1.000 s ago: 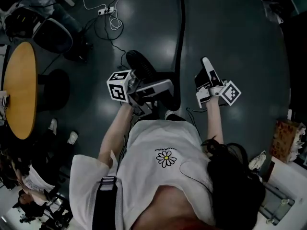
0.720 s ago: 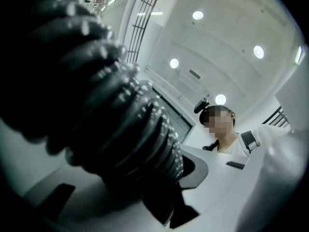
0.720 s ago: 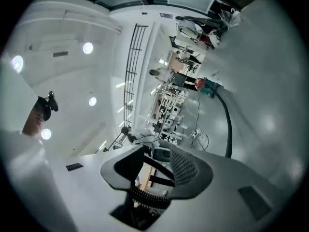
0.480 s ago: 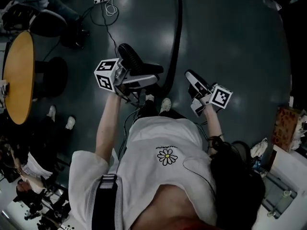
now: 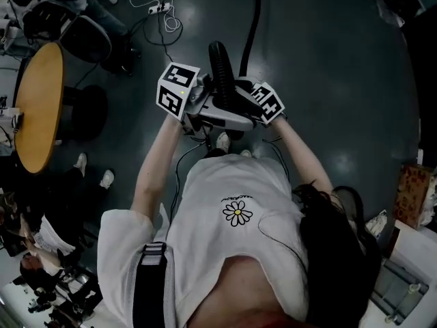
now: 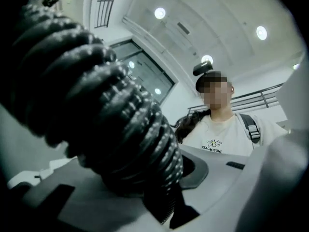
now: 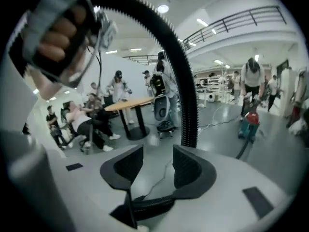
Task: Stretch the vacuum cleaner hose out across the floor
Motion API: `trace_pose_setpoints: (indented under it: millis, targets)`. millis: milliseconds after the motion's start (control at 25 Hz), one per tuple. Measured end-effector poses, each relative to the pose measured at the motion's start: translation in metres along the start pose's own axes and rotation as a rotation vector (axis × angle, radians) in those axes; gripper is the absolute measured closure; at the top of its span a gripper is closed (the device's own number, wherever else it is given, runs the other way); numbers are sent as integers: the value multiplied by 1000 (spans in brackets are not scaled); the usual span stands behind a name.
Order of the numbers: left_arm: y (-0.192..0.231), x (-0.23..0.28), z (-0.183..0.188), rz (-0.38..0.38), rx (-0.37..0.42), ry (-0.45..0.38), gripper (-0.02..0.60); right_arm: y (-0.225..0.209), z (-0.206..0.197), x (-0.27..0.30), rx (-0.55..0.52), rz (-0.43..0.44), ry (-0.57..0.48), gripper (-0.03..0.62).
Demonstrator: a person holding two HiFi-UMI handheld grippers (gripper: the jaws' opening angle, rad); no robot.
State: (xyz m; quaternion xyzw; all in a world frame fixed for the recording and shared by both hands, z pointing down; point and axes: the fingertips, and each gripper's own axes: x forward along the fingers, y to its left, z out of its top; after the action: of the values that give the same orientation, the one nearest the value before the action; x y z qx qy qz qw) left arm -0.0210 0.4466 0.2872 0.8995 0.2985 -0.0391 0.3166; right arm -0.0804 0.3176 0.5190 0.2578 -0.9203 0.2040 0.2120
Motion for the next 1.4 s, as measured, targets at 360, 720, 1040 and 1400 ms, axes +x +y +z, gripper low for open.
trace_pose_setpoints:
  millis: [360, 720, 1040, 1400]
  targets:
    - [-39, -7, 1, -87, 30, 233, 451, -79, 29, 26, 75, -452, -155, 416]
    - [-43, 31, -22, -179, -58, 236, 449, -100, 51, 27, 195, -353, -198, 471]
    - [14, -21, 2, 309, 239, -3, 449, -100, 122, -4, 222, -281, -350, 477]
    - [-50, 1, 42, 64, 173, -29, 448, -81, 222, -70, -215, -419, -543, 477]
